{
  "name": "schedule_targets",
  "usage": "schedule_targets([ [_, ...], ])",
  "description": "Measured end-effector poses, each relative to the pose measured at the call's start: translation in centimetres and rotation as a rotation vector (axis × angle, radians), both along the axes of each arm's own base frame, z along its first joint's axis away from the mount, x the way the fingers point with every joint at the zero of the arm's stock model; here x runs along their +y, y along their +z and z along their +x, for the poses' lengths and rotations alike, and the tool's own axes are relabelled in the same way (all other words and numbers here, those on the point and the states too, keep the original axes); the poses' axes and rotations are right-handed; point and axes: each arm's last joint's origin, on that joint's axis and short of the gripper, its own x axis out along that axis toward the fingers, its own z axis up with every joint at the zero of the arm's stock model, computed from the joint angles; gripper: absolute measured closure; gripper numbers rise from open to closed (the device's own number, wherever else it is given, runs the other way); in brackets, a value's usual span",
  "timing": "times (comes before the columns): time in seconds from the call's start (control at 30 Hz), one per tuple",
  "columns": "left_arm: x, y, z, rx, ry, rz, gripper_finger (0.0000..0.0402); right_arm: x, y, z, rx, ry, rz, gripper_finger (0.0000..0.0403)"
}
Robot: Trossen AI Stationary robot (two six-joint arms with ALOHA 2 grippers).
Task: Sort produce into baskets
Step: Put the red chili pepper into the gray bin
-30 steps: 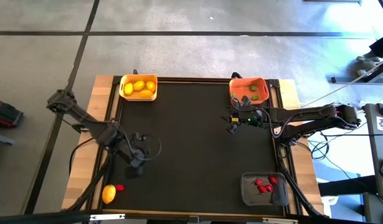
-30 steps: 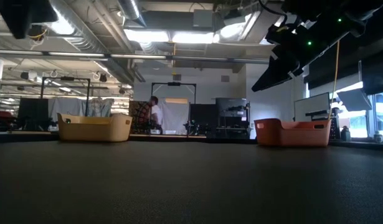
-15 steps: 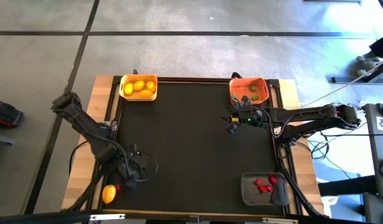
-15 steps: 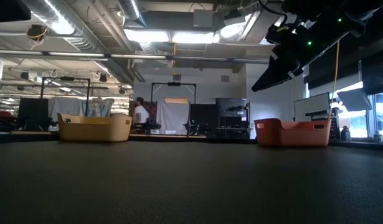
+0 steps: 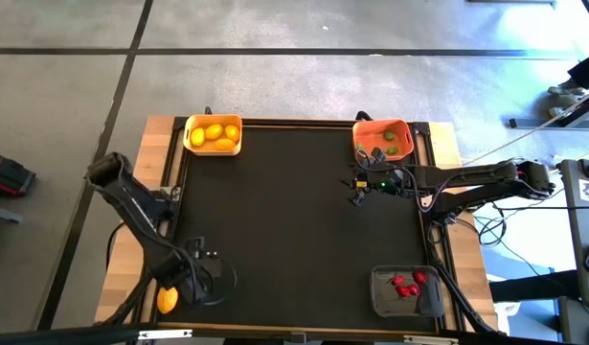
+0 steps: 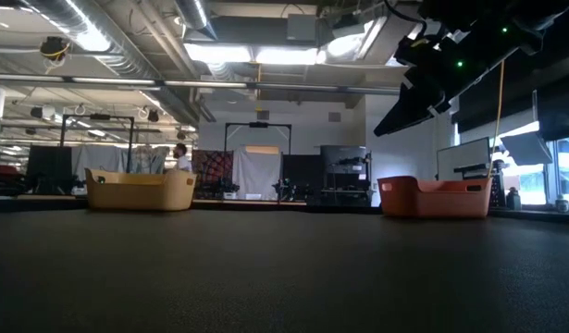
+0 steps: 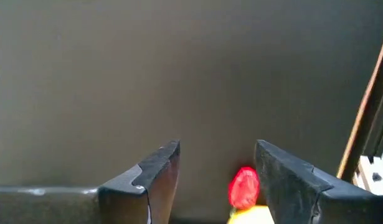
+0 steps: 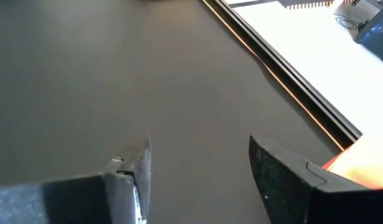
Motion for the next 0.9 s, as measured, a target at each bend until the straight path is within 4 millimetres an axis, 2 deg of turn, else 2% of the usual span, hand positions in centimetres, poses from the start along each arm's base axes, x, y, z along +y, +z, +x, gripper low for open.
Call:
schedule_targets([
  [0.3, -2.8, -1.8, -1.9, 0.122, -0.027, -0.043, 0.021, 0.0, 0.0, 0.0, 0.0, 0.0, 0.0, 0.0196],
  [0.7, -4.4, -5.2, -2.2, 0.206, -0.125, 0.031, 0.023, 0.0, 0.0, 0.0, 0.0, 0.0, 0.0, 0.0196],
  [0.9, -5.0, -6.2, -2.8, 0.276, -0.184, 0.032, 0.024, 0.0, 0.0, 0.0, 0.0, -0.001, 0.0, 0.0196],
])
